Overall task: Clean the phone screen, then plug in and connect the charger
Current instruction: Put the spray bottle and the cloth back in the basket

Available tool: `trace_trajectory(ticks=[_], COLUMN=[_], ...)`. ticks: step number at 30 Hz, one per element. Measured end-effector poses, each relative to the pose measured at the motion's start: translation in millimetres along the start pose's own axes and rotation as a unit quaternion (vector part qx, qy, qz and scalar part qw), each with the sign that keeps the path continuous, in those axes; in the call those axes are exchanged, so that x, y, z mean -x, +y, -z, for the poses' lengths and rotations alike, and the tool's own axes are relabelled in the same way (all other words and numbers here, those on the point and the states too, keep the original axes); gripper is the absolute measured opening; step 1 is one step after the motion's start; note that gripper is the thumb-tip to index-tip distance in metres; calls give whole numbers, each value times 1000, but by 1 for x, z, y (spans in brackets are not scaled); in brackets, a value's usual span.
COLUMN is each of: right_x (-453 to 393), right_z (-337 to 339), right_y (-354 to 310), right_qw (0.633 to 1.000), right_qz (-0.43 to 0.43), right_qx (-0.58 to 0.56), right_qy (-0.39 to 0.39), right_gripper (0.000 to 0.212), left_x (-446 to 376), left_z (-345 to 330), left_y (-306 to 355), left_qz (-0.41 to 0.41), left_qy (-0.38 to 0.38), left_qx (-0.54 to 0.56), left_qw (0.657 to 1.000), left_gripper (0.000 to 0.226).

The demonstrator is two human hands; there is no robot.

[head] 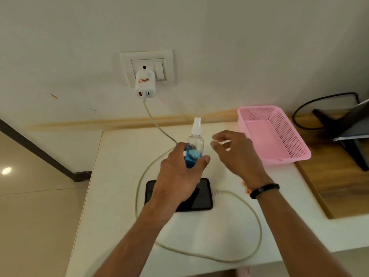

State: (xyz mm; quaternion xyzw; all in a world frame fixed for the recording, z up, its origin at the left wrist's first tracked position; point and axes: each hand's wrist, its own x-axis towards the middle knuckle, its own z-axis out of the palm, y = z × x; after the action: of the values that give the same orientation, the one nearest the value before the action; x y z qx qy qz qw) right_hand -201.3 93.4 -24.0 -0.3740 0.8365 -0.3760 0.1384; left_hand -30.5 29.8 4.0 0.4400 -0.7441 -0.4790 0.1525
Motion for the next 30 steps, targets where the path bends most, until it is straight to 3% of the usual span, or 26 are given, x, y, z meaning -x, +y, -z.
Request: trace_trajectory(ticks=[3, 7, 10, 17, 20, 22, 25, 30], right_x=[-1, -2, -2, -6, -5, -4, -3, -1], right_z=[-22, -38, -42, -41, -29, -17, -2, 9], right_y=[10, 15, 21, 22, 6, -8, -23, -25], right_qw=[982, 945, 952, 968, 997, 991, 929, 849], right_qz=[33, 35, 64, 26, -26, -76, -131, -165], right_qx=[154, 255, 258, 238, 65, -110, -345, -503], right_qy=[-100, -203, -151, -74, -16, 19, 14, -7], right_gripper=[45, 68, 54, 20, 13, 20, 28, 20], left_x=[0, 0, -1, -4, -6, -8, -9, -9], left_z=[6, 7, 8, 10, 11, 11, 10, 6], left_y=[-4, -7, -6, -4, -6, -8, -11, -12], left_qz=[21, 7, 0, -18, -14, -8, 0, 11], left_qy=[-21, -32, -35, -24, -24, -25, -25, -30], left_qx=[6, 27, 31, 43, 44, 42, 28, -3], left_qw=[1000, 999, 999, 999, 999, 999, 999, 999], left_gripper=[53, 58, 59, 61, 55, 52, 54, 56])
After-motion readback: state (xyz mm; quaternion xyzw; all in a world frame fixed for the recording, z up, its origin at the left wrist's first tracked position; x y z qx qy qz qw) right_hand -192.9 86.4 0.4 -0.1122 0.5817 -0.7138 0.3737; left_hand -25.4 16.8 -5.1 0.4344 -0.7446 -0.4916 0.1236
